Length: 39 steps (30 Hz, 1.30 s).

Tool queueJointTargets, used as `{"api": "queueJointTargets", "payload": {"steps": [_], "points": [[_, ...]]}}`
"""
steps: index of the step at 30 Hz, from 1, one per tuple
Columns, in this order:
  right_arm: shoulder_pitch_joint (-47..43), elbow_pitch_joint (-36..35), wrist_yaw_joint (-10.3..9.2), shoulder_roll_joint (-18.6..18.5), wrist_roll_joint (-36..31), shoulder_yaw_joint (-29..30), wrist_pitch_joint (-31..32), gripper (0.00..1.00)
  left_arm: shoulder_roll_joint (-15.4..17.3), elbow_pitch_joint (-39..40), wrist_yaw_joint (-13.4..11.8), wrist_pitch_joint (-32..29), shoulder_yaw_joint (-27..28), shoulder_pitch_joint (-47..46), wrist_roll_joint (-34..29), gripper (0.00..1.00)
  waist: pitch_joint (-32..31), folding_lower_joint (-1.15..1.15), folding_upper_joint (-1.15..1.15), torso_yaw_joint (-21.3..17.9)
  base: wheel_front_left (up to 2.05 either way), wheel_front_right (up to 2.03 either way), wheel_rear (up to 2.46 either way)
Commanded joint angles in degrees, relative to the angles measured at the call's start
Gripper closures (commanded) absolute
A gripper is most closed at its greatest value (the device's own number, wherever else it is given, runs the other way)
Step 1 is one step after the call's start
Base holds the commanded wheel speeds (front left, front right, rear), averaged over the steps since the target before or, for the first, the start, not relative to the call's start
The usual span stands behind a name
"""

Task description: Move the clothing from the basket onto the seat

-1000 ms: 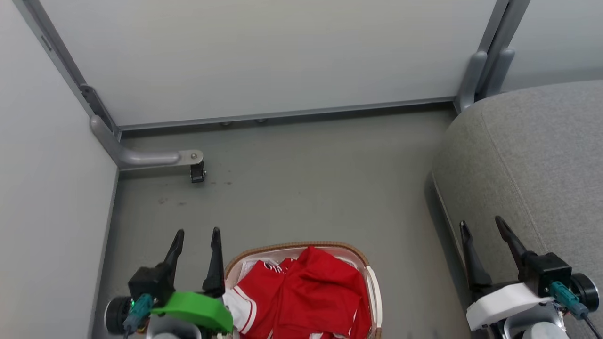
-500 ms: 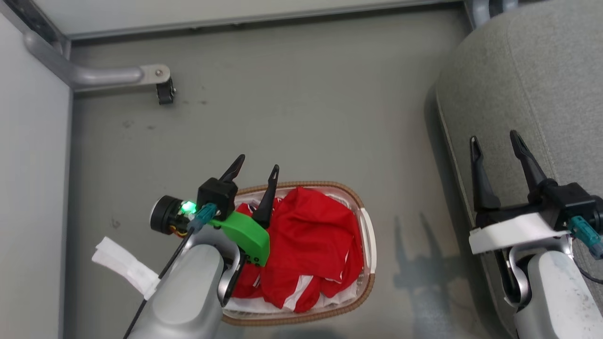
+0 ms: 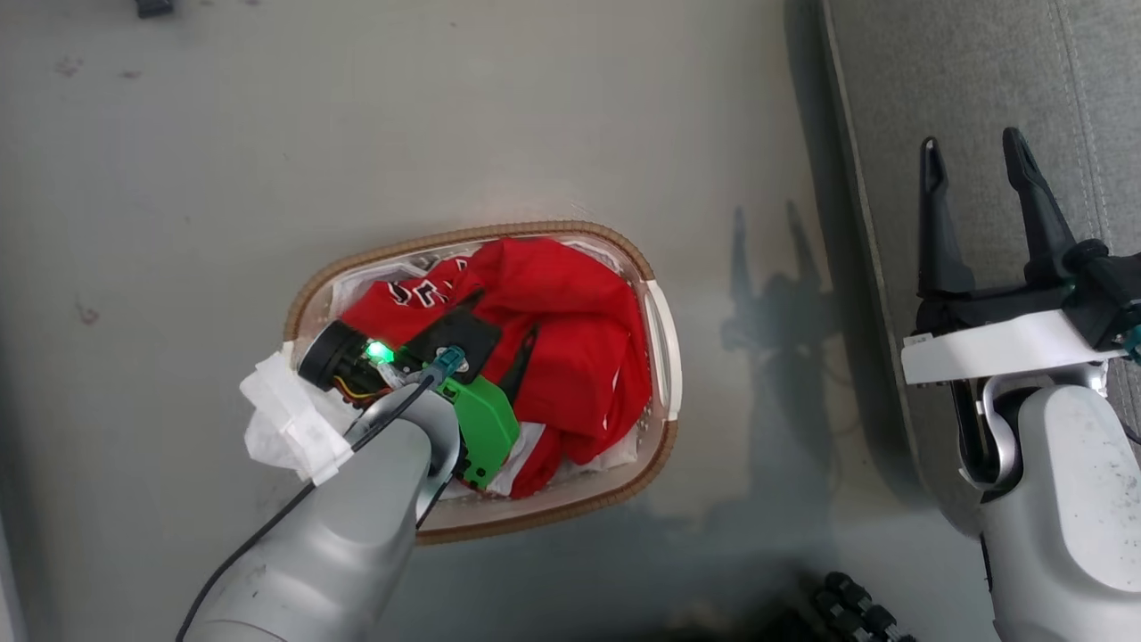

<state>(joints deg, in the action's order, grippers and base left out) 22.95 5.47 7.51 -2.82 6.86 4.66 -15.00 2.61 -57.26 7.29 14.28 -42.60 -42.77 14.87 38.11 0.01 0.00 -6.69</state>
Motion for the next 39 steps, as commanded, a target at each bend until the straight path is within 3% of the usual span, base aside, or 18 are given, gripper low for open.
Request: {"api": "queueJointTargets", "payload": {"steps": [1,9,22,23,24,25,26,27,39], "points": [[1.0,-0.4,-0.05,-0.1,0.6,-0.2,-0.3,0.00,0.5,-1.2,0.1,-0.1,-0.3,-2.1,0.3,0.00,7.4,-0.01,0.00,-5.2,0.00,0.00,0.00],[1.4,-0.3,-0.04,-0.1,3.4,-2.5,-0.3,0.00,1.0,-9.3,-3.4,0.0,0.3,-8.3,0.5,0.00,11.0,-0.01,0.00,-7.5,0.00,0.00,0.00],[2.0,0.1,-0.05,-0.1,5.7,-4.3,-0.3,0.00,1.1,-14.7,-3.8,-2.1,-0.3,-12.4,1.4,0.00,13.1,-0.01,0.00,-9.6,0.00,0.00,0.00],[2.0,0.2,-0.05,-0.1,5.9,-4.4,-0.3,0.00,1.0,-14.8,-3.6,-2.3,-0.4,-12.3,1.4,0.05,13.0,-0.01,0.00,-9.6,0.00,0.00,0.00],[1.9,0.3,-0.05,-0.1,6.0,-4.4,-0.3,0.00,0.9,-14.9,-3.3,-2.4,-0.6,-12.2,1.5,0.41,12.9,-0.01,0.00,-9.7,0.00,0.00,0.00],[1.8,0.4,-0.05,-0.1,6.0,-4.3,-0.3,0.00,0.8,-14.9,-3.0,-2.3,-0.8,-12.0,1.6,0.62,12.7,-0.01,0.00,-9.6,0.00,0.00,0.00],[1.7,0.5,-0.05,-0.1,6.2,-4.2,-0.3,0.00,0.8,-14.8,-2.8,-2.0,-0.9,-11.9,1.7,0.93,12.5,-0.01,0.00,-9.6,0.00,0.00,0.00],[1.5,0.7,-0.05,-0.1,6.2,-4.1,-0.3,0.00,0.7,-14.5,-2.5,-1.8,-1.0,-11.5,2.0,1.00,12.1,-0.01,0.00,-9.5,0.00,0.00,0.00],[-1.1,3.2,-0.05,-0.2,4.0,-1.9,-0.3,0.00,0.3,-5.4,-1.3,0.9,-2.3,-3.3,5.1,1.00,2.6,-0.01,0.00,-5.3,0.00,0.00,0.00]]}}
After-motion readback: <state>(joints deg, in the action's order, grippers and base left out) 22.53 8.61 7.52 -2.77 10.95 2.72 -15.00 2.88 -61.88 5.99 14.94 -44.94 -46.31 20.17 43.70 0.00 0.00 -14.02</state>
